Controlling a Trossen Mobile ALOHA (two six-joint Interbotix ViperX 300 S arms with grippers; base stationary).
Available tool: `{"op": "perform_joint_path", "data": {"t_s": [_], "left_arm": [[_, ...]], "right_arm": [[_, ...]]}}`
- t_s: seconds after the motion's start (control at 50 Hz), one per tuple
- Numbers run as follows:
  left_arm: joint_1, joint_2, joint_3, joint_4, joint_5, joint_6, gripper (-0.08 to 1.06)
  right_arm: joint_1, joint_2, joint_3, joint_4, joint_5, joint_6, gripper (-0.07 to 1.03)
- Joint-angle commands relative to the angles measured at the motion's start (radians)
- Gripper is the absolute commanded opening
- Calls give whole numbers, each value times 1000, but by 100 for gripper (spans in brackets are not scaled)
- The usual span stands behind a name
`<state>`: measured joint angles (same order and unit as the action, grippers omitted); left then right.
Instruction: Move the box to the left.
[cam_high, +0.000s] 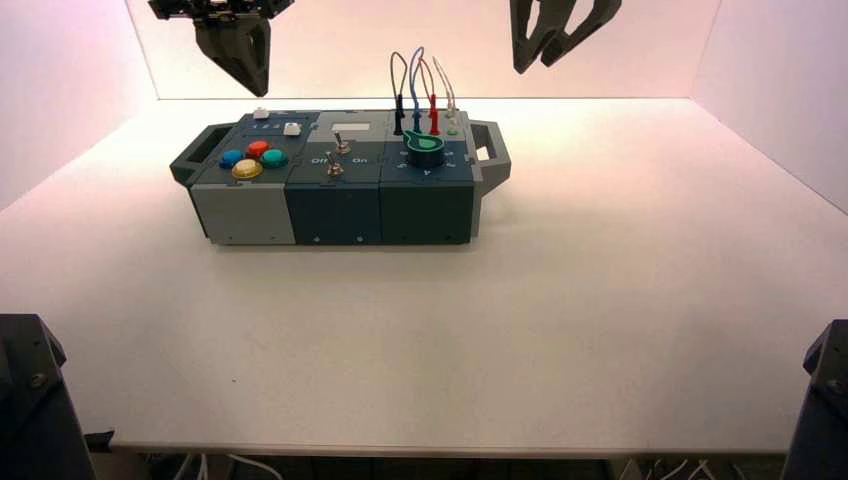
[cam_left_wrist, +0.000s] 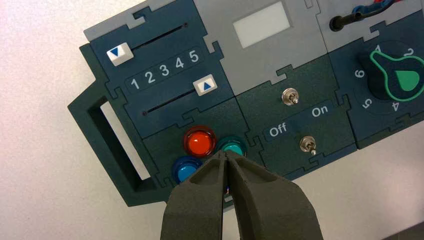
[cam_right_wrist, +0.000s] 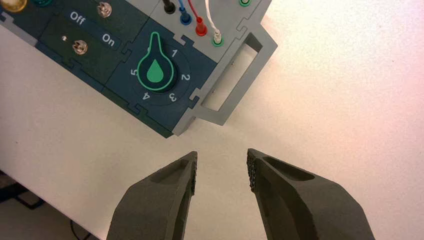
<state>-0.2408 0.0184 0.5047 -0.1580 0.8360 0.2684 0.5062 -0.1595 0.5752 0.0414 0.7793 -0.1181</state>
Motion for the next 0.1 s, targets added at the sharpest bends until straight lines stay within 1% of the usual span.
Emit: {"op": "perform_joint_path", "data": {"t_s": [0.02, 0.1], "left_arm": [[-3, -37, -9, -6, -5, 2, -3], [-3, -35, -12, -8, -5, 2, -3]], "right_arm": [[3, -28, -6, -6, -15, -6, 53], [3, -28, 0, -9, -28, -6, 50]]}}
